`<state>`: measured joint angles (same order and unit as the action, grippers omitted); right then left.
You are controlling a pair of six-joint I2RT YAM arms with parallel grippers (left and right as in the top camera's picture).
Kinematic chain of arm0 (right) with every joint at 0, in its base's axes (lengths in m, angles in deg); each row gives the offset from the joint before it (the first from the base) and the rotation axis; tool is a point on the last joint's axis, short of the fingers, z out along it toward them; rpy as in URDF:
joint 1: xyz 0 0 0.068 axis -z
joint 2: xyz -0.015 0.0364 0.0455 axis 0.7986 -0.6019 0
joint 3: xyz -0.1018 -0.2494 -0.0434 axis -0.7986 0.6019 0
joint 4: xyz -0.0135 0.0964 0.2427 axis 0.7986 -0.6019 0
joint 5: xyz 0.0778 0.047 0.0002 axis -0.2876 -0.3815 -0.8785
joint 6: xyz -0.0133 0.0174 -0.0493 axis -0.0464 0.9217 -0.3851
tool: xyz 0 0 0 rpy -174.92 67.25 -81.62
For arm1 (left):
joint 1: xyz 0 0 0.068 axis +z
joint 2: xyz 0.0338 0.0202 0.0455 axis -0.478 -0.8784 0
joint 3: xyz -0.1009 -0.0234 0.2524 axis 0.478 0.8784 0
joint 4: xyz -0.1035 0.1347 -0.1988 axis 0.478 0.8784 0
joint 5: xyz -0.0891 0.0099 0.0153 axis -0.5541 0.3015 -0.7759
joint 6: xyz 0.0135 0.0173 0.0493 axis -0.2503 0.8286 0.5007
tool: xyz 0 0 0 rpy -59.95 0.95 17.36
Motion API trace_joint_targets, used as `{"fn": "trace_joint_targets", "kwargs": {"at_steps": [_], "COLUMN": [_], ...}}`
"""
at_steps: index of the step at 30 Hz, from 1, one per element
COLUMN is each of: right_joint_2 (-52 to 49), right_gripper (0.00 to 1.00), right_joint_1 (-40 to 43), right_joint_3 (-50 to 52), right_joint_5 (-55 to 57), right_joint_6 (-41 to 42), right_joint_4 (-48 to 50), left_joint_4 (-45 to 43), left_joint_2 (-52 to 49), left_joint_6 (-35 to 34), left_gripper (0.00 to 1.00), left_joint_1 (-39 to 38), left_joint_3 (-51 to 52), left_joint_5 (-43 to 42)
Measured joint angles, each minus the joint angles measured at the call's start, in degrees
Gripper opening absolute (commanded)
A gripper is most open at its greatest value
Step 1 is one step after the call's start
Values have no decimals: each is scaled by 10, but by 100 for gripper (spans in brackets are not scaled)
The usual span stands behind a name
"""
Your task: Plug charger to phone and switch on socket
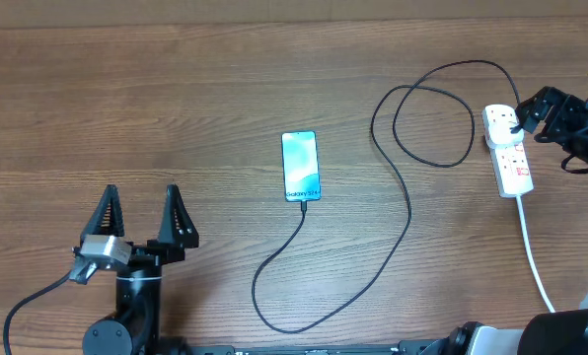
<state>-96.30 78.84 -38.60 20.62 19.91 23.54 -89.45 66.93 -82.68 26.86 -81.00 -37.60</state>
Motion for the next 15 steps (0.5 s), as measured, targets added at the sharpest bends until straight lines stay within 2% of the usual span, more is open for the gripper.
{"fn": "trace_joint_targets", "kwargs": {"at_steps": [11, 15], "right_joint_2": [0, 0], "right_gripper": [100, 100], "right_joint_1": [0, 0], "right_joint_3": [0, 0], "right_joint_5": [0, 0], "right_joint_6": [0, 0], "right_joint_4": [0, 1], "left_joint_4": [-4, 31], "left_joint_2": [17, 37], "left_joint_6": [75, 101], "left_gripper": [100, 99], "left_joint_1": [25, 30], "left_joint_3": [92, 117], "left_joint_5": [-5, -14]}}
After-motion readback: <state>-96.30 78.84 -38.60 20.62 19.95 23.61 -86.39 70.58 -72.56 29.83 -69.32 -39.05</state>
